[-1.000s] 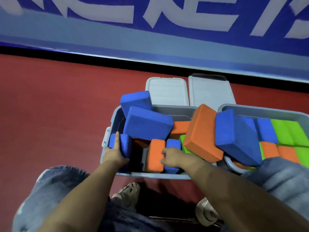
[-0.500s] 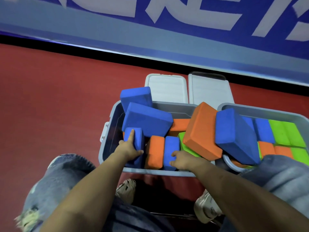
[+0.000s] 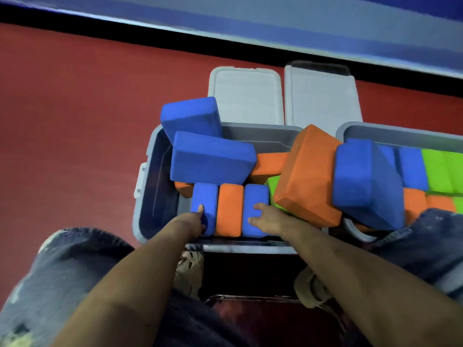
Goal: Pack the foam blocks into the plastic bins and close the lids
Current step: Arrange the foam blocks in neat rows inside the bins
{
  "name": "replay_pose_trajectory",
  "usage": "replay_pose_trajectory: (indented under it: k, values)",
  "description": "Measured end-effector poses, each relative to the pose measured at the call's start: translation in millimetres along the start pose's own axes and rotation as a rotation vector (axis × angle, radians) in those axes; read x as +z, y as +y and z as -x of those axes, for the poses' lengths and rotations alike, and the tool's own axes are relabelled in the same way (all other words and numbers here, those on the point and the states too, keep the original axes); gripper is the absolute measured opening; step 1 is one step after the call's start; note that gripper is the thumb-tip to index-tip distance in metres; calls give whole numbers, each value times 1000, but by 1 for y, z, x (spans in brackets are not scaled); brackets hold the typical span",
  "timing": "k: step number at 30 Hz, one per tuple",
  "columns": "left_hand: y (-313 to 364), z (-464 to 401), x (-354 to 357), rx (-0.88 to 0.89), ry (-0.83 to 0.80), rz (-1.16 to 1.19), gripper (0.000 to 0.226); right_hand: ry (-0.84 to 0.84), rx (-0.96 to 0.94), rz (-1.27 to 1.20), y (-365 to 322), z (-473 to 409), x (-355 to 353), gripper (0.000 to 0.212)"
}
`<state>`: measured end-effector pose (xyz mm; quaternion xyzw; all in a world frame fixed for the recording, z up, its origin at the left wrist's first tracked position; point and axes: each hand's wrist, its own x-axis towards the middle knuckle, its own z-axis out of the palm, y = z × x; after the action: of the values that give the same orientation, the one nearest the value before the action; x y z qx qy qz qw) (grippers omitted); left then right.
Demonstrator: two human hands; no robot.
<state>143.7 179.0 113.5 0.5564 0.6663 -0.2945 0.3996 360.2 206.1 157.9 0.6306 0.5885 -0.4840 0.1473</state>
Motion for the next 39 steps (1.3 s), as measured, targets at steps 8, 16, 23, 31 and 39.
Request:
replay_pose_trajectory:
  k: [8,16,23,31,39]
  values:
    - [23,3,-13,-23,313,-105,47,66,169,-630,46,12,21,56]
    - [78,10,18,425,200,-411,63,-42,141,-2101,39,48,-5,46]
    - [94,-2,22,255,21,-494,78,69,203,-2129,62,41,-10,49]
    - [3,-9,26,79,25,-390,60,134,242,-2164,81,37,-18,29]
    - [39,-1,9,90,348,-217,38,188,239,-2199,81,34,-15,33]
